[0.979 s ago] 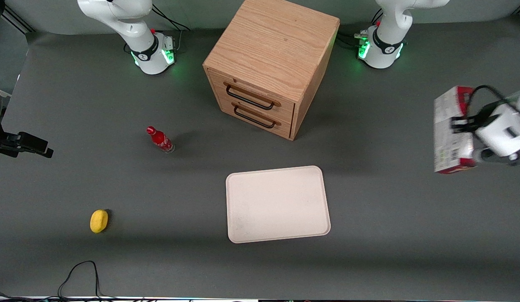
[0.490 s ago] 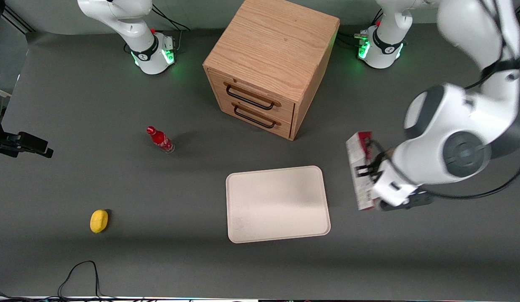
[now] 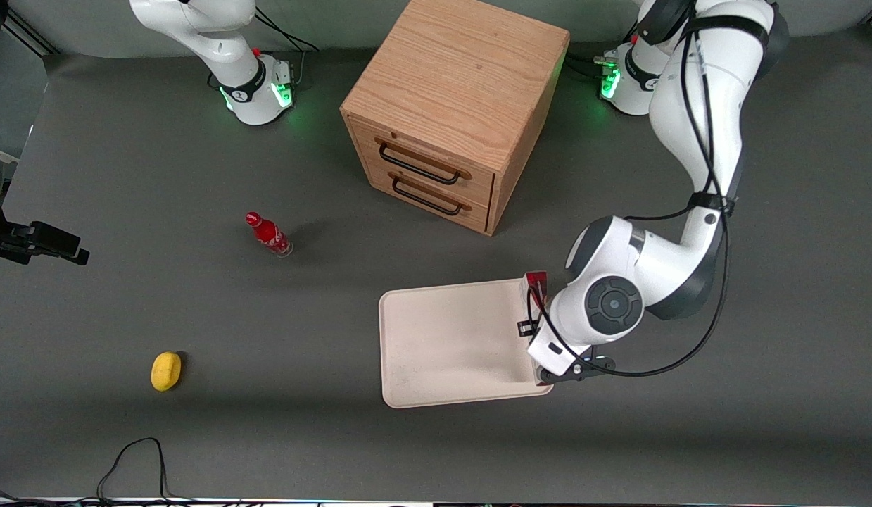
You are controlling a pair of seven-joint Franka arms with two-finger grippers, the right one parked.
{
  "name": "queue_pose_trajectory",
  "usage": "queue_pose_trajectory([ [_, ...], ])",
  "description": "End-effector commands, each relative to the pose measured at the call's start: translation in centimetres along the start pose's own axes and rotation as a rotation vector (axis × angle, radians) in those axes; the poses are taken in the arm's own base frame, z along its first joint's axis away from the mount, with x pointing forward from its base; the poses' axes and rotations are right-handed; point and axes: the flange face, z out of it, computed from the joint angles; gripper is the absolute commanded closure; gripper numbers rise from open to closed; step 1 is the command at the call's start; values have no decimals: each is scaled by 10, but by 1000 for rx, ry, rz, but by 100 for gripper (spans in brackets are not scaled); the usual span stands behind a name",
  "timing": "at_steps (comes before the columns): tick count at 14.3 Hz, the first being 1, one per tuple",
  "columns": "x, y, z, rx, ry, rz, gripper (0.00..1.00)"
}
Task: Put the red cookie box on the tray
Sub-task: 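Lower the cookie box onto the white tray and open the left gripper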
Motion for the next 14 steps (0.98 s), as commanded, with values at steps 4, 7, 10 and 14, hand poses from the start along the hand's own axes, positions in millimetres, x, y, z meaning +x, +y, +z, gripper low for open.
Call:
queue_pose_trajectory([
  [4,-1,17,41,12,27,-19,100],
  [7,-1,17,43,7,32,-17,100],
  [10,-1,16,42,8,33,-17,100],
  [14,0,14,42,12,29,-20,39],
])
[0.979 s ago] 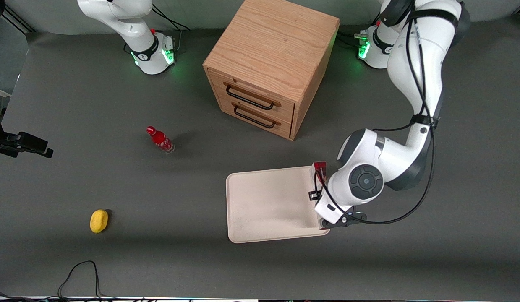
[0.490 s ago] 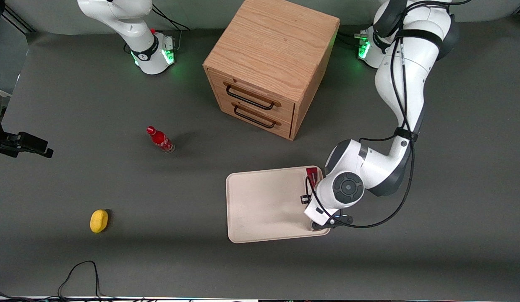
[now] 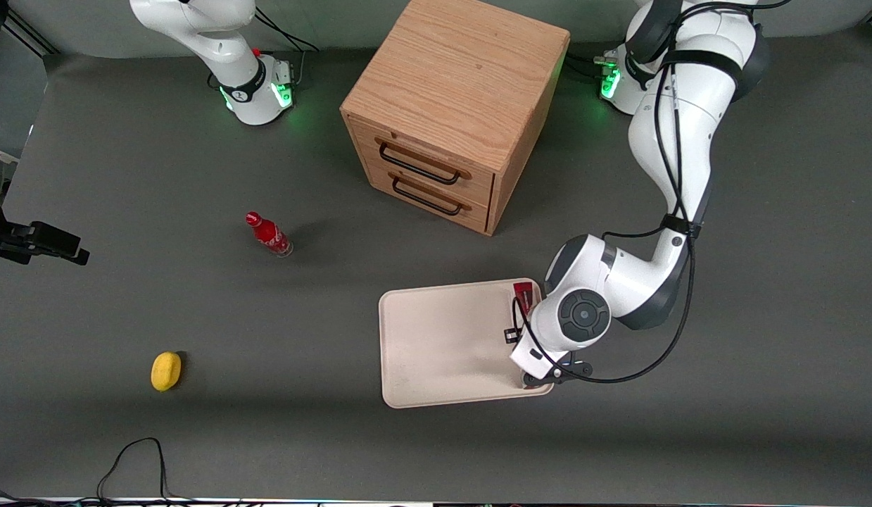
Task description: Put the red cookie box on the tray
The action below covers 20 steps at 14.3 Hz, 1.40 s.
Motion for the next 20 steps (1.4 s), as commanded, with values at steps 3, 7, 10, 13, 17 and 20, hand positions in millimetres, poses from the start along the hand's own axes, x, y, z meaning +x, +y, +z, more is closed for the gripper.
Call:
queue_pose_trajectory([
  [3,2,-5,-17,27,34,-10,0],
  [7,1,-37,-55,57,40,-15,0],
  [10,-32,-67,-118,82,55,-11,0],
  [13,-75,-115,-168,123,74,9,0],
  [17,-117,-210,-208,123,56,86,0],
  [20,-150,-284,-226,144,37,127,0],
])
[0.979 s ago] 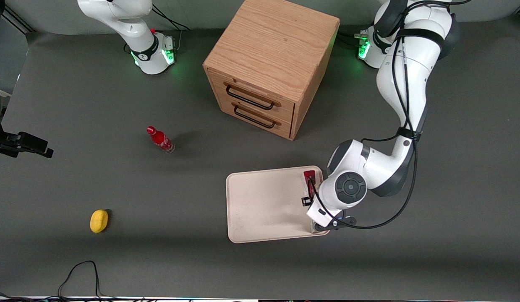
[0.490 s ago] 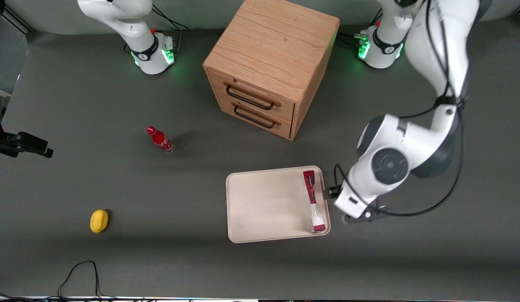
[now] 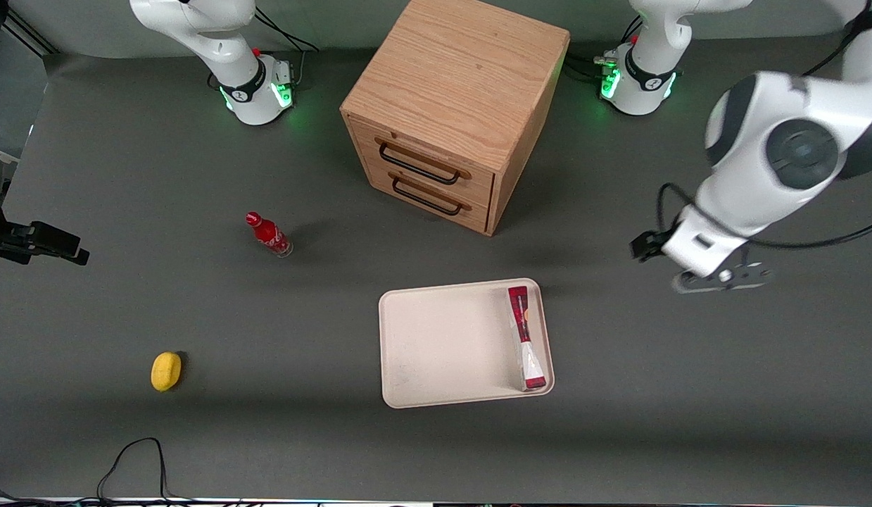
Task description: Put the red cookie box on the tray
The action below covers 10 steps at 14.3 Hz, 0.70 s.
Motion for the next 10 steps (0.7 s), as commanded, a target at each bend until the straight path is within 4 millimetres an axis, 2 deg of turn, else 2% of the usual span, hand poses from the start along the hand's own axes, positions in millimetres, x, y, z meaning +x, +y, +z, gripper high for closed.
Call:
queue_pose_trajectory([
  [1,-51,-62,-6,-8,-14,23,0],
  [3,-56,-99,-14,-27,-44,49,0],
  [4,-55,-106,-24,-25,-48,40,0],
  [6,-53,-112,-45,-16,-66,27,0],
  [8,-51,-109,-64,-13,-75,25,0],
  [10,-51,-102,-74,-6,-120,4,0],
])
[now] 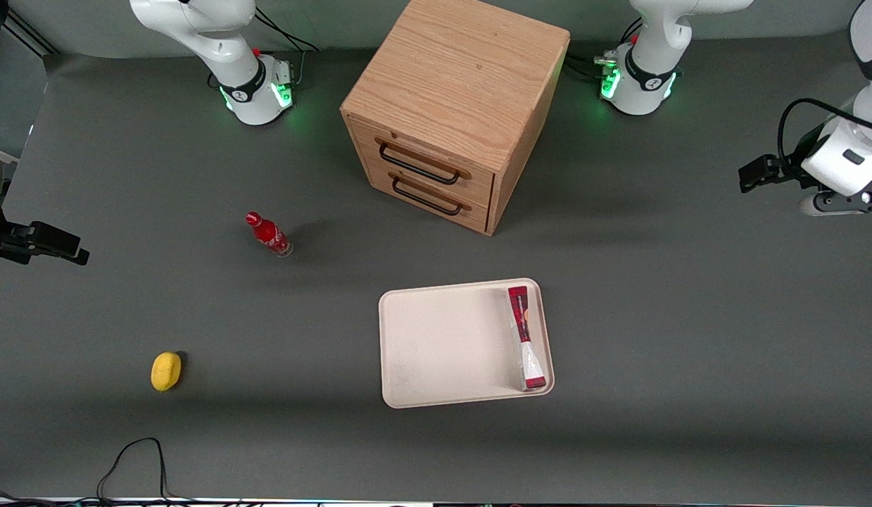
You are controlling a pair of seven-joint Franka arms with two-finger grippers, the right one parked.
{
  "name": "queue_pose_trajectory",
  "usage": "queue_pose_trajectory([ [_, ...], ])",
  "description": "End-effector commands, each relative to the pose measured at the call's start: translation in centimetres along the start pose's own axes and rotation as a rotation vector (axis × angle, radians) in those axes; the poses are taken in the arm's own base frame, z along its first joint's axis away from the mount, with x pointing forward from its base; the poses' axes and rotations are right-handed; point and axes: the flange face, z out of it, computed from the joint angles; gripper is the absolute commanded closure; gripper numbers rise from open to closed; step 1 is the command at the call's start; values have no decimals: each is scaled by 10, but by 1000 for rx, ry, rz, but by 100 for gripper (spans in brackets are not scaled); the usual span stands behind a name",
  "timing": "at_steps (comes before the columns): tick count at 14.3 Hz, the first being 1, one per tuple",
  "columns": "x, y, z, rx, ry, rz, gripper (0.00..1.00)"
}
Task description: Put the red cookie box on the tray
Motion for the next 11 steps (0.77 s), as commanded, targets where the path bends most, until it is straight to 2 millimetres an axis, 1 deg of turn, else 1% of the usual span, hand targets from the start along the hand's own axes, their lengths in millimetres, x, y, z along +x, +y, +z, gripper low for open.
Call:
queue_pose_trajectory([
  [1,6,14,-20,8,-33,-19,0],
  [2,7,11,-27,7,-22,-26,0],
  [3,10,9,-29,5,-19,-25,0],
  [5,18,12,-35,3,-17,-40,0],
  [8,26,13,-32,3,-34,-40,0],
  [9,26,14,-34,2,-33,-37,0],
  [11,27,18,-32,4,-41,-33,0],
])
